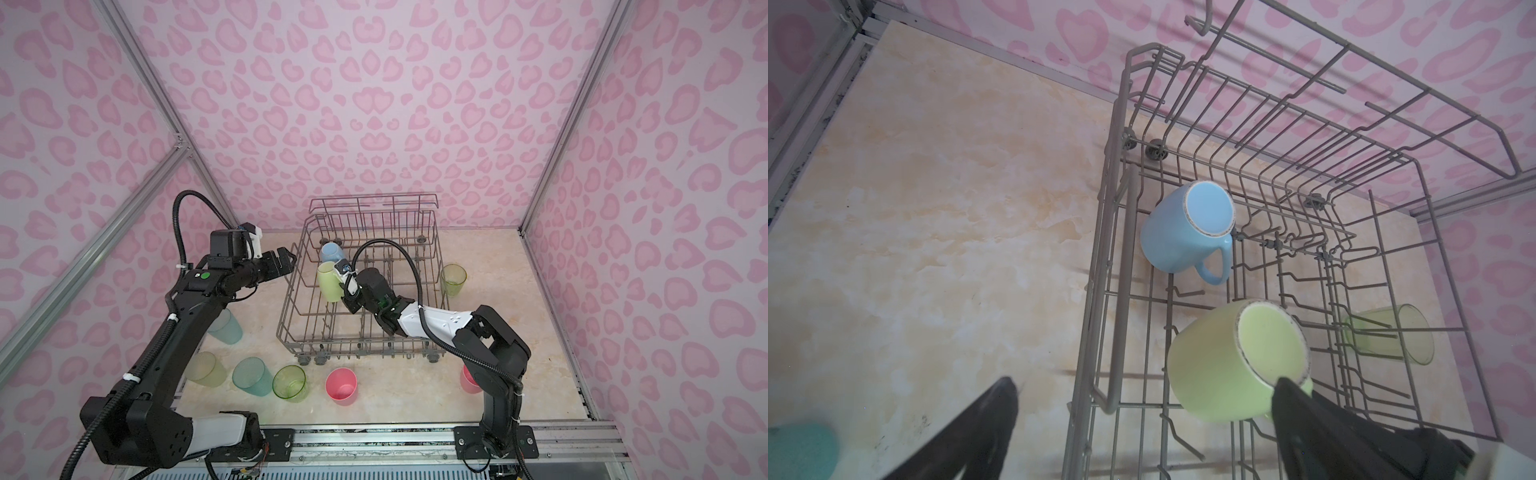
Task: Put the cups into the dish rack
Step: 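Lower the light-green mug upright into the rack beside the light-blue mug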
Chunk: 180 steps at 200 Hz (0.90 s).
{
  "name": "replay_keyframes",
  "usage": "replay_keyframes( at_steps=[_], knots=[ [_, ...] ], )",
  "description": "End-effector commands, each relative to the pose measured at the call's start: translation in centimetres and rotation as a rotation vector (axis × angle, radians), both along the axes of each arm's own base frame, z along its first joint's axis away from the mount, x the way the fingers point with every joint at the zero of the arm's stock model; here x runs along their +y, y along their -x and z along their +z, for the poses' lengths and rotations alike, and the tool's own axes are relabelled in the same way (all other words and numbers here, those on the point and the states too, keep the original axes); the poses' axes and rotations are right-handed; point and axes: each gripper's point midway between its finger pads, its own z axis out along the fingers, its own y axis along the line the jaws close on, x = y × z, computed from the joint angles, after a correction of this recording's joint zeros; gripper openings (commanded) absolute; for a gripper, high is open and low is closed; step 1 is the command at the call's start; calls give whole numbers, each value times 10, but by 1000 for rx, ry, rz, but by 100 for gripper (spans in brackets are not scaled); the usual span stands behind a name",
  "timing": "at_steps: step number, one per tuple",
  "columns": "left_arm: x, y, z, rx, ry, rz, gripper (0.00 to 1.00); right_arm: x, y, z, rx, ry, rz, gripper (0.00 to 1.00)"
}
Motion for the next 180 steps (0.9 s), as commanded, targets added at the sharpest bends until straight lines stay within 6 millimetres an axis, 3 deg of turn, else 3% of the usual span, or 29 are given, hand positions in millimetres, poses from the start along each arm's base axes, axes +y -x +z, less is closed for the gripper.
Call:
replay_keyframes(
  at_steps=[1,99,180],
  knots=[
    [0,-3,-1,-8,6,1,97,7,-6,14,-77,-50,-10,0],
    [-1,-2,1,-15,13,2,97,9,-7,-24,-84,23,-37,0],
    [-2,-1,6,-26,23,-2,97,2,-3,-52,-71,122,-62,8]
  ],
)
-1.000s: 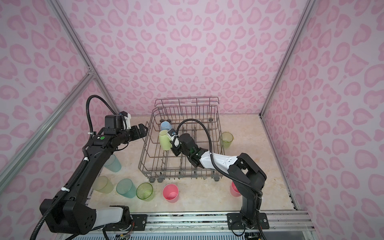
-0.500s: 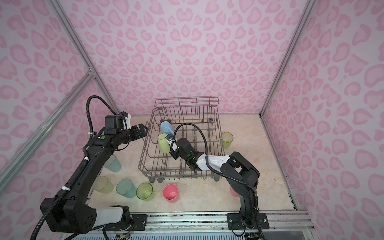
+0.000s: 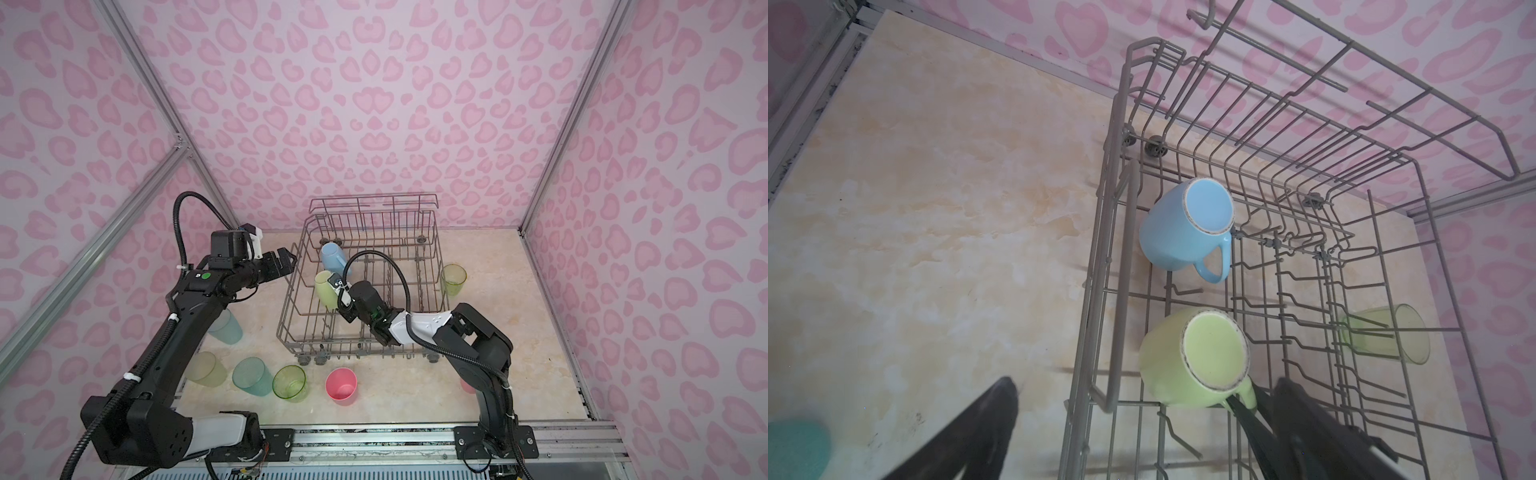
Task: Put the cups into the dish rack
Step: 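Lower the light-green mug upright into the rack beside the light-blue mug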
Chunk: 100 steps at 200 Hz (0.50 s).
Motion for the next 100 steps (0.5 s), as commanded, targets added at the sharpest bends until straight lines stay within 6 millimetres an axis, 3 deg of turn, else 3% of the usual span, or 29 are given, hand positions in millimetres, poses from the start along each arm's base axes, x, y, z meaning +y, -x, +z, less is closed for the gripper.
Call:
replay_keyframes(
  at_steps=[1,71,100],
  knots=[
    [-2,-1,8,-33,12,-7,97,-8,-4,-14,7,39,-50,8],
    [-1,1,9,-35,11,-3,97,-10,-4,-17,26,47,-61,18],
    [-2,1,10,-38,16,-4,97,-9,-3,-14,31,36,-59,28]
  ],
)
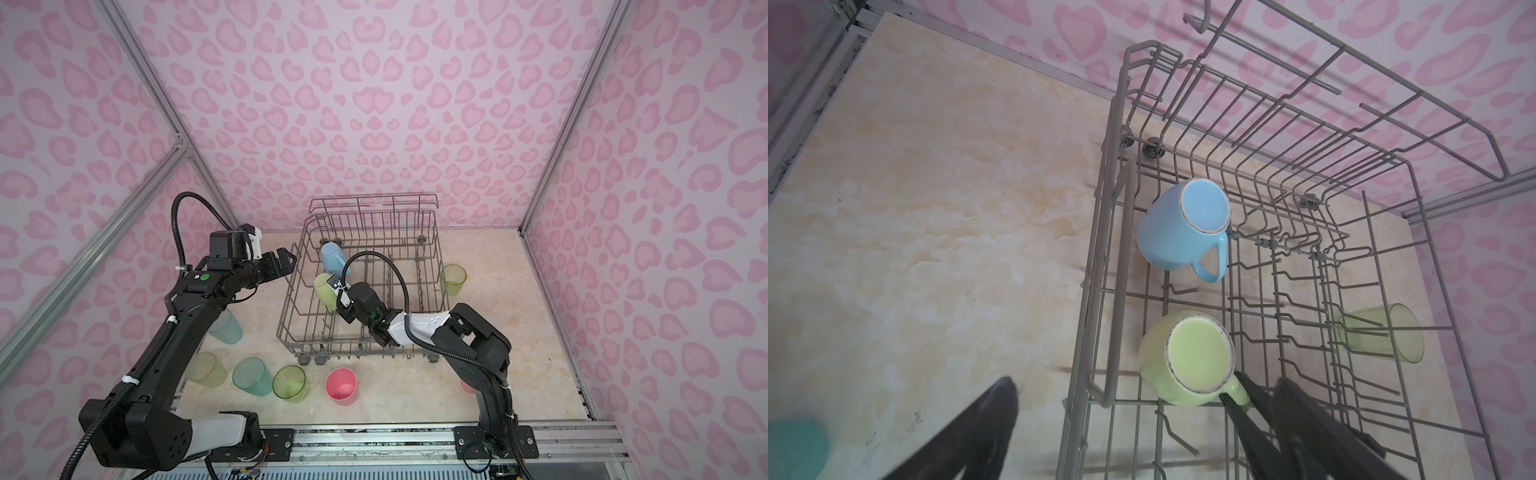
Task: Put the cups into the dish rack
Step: 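Lower the light-green mug upright into the rack beside the light-blue mug, then open and raise the right gripper while the left gripper moves toward the teal cup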
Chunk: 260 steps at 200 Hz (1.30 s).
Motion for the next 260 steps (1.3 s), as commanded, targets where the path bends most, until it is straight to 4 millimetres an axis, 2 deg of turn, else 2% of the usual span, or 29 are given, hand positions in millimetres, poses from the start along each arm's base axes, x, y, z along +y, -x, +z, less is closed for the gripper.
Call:
replay_keyframes(
  at_steps=[1,41,134,192,228,260],
  knots=[
    [-1,-1,8,-32,10,-4,97,-8,-1,-11,31,23,-36,28],
    [0,-1,8,-31,8,0,97,-8,-1,2,18,-5,-39,40],
    [10,0,5,-8,-24,54,97,-15,6,60,-29,-121,-45,65],
    [23,6,-2,42,-54,129,97,-41,11,92,-58,-190,-85,80],
    [31,16,-11,73,-69,177,97,-70,11,100,-59,-202,-167,86],
    [44,26,-19,124,-100,253,98,-101,8,104,11,-247,-258,88]
  ],
)
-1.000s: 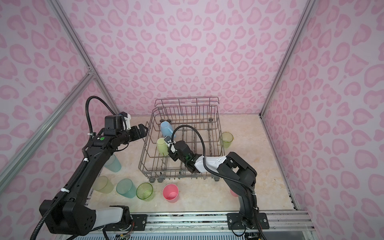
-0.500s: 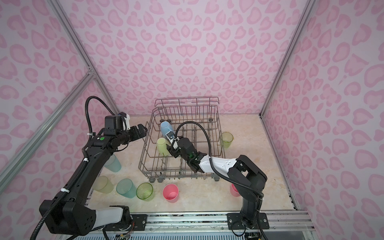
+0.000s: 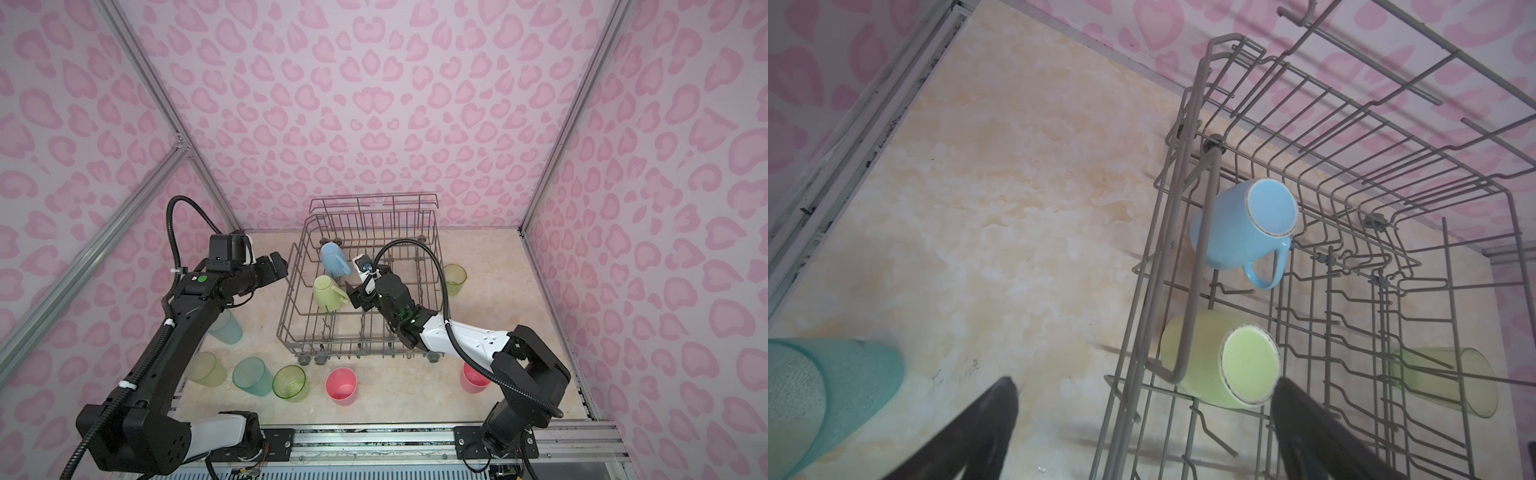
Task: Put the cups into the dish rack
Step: 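Open and raise the right gripper while the left gripper moves toward the teal cup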
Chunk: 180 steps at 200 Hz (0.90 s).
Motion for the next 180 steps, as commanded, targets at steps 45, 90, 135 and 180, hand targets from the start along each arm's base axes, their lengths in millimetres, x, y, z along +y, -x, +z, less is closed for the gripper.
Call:
replay_keyframes(
  at_steps=[45,90,135,180],
  knots=[
    [35,25,-18,133,-106,177,97,-41,6,-9,166,-69,-138,87],
    [56,51,-32,227,-166,249,97,-41,15,-22,246,-28,-108,86],
    [93,69,-50,292,-117,355,97,-36,24,-30,259,-31,-50,86],
    [114,61,-66,319,-72,441,97,-32,34,-34,247,-36,16,84]
  ],
)
